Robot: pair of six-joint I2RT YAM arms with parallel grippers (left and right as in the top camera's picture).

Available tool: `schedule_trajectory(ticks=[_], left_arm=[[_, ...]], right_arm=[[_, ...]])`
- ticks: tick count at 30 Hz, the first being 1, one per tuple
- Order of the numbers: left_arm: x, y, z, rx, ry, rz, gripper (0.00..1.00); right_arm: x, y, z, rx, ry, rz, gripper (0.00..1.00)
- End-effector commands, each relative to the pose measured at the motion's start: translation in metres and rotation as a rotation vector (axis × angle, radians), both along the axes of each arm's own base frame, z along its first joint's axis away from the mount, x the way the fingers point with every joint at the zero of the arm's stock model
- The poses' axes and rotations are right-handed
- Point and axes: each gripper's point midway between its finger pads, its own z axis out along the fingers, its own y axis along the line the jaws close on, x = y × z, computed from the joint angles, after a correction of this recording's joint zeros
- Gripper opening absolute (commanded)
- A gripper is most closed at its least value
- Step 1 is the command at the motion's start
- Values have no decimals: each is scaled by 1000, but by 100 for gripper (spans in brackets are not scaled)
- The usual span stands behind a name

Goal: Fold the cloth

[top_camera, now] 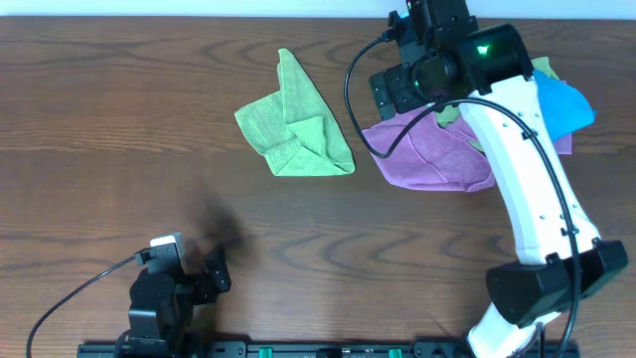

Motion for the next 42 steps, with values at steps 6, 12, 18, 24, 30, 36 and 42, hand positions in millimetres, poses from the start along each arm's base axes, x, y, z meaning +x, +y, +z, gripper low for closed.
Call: schedule_trajectory(ticks=[6, 12, 18, 24, 30, 36, 42], left_arm=[[1, -9, 14, -82, -29, -4, 95], [-11, -50, 17, -442, 67, -51, 95], [-7, -62, 34, -568, 42, -69, 95], [2, -76, 59, -716, 12, -102, 95], [14, -90, 56, -797, 116, -118, 95], [43, -106, 55, -809, 147, -204, 95], [56, -93, 19, -619, 190, -183, 95]], right_arm=[[-12, 24, -2, 111, 49, -7, 99], [-21, 32, -29, 121, 121, 45, 99], [-26, 42, -62, 145, 175, 106, 99], [-29, 59, -58, 192, 162, 246, 99], [-34, 59, -60, 182, 177, 258, 99], [-37, 64, -60, 178, 179, 278, 99], [-51, 64, -78, 152, 240, 304, 99]])
